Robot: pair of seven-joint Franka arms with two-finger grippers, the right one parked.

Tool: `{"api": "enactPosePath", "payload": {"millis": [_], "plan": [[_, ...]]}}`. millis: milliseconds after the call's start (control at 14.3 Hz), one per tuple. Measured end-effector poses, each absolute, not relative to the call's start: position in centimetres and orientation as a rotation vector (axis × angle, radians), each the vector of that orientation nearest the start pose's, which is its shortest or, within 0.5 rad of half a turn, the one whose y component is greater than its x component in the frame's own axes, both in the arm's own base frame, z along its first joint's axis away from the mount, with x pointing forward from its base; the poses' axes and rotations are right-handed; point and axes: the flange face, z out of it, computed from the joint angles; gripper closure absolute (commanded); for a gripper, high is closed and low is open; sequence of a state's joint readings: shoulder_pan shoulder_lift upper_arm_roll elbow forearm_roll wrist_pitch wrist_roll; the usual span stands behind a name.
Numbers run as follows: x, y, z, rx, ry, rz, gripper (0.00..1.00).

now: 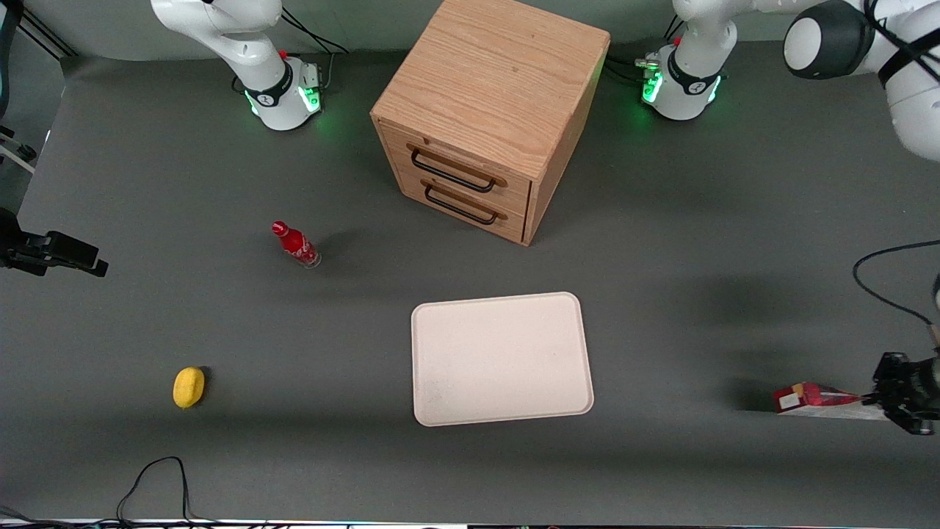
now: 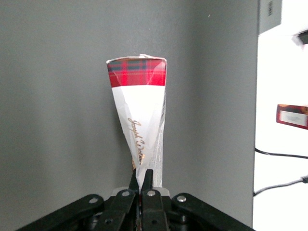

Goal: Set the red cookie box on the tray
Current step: 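Lift the cookie box with the left gripper and carry it toward the tray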

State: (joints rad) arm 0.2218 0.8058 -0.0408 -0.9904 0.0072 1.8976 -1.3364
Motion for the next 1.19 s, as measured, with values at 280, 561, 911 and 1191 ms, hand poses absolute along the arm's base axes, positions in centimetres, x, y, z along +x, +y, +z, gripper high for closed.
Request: {"api": "enactPosePath", "payload": {"millis": [280, 561, 911, 1191], "plan": [[73.5, 14.8, 49.7, -2.336, -2.204, -0.133, 1.0], [70.4, 13.4, 55.6, -2.451, -2.046, -0.09, 1.0], [70.5, 4.0, 55.3, -2.733, -1.588, 0.032, 1.0], [69.2, -10.2, 55.7, -2.867, -1.238, 0.046, 1.0]]}}
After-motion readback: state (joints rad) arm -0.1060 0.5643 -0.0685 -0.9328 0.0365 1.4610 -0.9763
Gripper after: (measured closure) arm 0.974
